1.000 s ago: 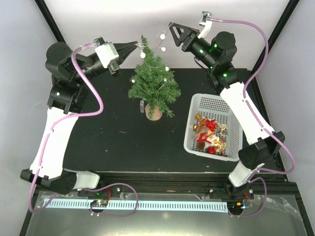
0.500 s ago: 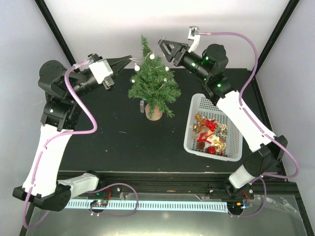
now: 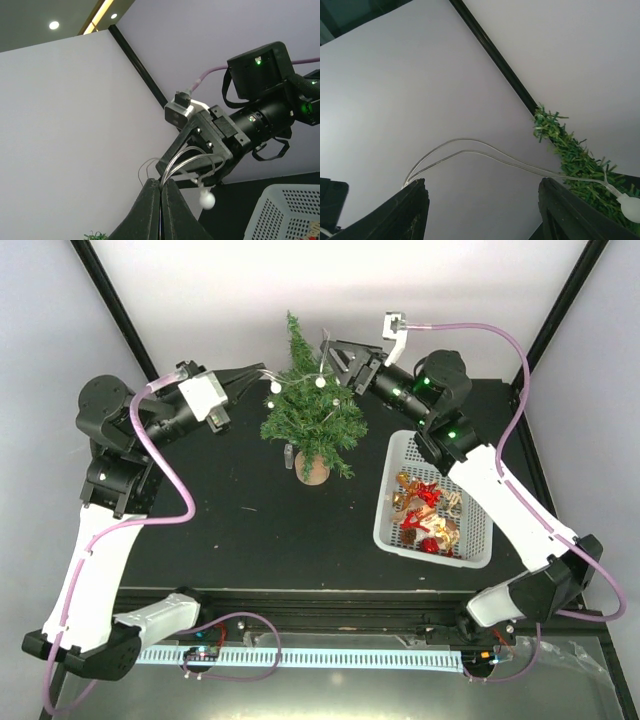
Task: Decorate the small christmas tree
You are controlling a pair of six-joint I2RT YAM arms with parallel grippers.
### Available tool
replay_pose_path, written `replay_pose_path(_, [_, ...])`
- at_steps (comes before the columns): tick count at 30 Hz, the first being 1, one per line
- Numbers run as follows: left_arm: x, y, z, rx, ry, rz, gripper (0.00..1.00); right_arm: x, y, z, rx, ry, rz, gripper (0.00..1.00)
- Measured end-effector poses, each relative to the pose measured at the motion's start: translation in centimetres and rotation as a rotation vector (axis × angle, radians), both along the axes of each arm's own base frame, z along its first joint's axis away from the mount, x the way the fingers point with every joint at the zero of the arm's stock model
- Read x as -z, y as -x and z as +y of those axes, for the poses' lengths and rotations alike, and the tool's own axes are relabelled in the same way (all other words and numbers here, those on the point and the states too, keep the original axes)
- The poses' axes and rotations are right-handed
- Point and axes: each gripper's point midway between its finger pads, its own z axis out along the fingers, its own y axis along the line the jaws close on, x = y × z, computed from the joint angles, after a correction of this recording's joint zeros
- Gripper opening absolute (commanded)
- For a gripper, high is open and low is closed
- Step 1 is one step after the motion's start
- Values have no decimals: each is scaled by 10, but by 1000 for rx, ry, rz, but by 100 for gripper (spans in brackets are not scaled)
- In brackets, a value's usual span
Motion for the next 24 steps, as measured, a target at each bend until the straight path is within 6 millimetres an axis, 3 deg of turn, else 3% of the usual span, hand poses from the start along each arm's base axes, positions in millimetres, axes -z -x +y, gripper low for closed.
replay_pose_path(7, [6, 4, 4, -14, 0, 10, 2, -4, 14, 6, -28, -7, -10, 62])
replay_pose_path(17, [23, 6, 8, -34, -20, 77, 2, 49, 16, 21, -58, 60, 85, 62])
replay_pose_path(24, [39, 5, 10, -55, -60, 133, 2, 67, 15, 21, -57, 85, 117, 66])
